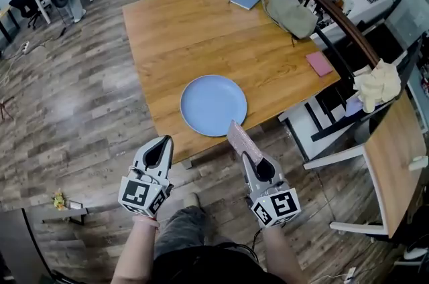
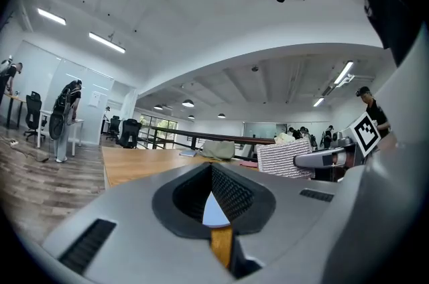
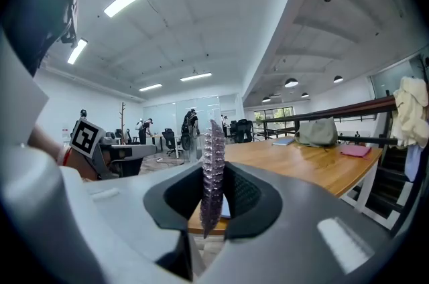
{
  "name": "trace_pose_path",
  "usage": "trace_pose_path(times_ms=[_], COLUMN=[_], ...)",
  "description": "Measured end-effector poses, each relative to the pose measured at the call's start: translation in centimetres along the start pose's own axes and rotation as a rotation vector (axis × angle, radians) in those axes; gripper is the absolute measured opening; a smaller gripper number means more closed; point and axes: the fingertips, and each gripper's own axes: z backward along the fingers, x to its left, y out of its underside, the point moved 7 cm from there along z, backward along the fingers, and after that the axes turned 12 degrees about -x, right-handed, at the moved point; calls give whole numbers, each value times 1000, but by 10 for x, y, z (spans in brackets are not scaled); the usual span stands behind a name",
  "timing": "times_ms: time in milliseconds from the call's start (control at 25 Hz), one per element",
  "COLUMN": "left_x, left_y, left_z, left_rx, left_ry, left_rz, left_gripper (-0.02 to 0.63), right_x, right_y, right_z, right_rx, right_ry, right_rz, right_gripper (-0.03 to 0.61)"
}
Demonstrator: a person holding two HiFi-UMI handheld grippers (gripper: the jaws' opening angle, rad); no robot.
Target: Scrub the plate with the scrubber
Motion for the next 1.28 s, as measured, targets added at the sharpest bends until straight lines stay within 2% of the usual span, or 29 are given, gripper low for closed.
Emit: trace_pose_path(times_ms=[200, 680, 960, 1280], left_x=[22, 44, 52, 66], left_y=[19, 51, 74, 95], left_z=[-27, -57, -75, -95], left_rx=[33, 98, 186, 289], left_ry=[43, 49, 9, -45], left_rz=[12, 56, 67, 84], left_gripper=[-5, -5, -3, 52], right_x=[-8, -21, -39, -67], right_y=[18, 53, 76, 92], right_z=[-34, -83, -118, -159], right_rx=[47, 217, 363, 564], right_ry=[12, -27, -103, -155], right_rz=[-22, -58, -87, -164], right_gripper=[83, 83, 83, 81])
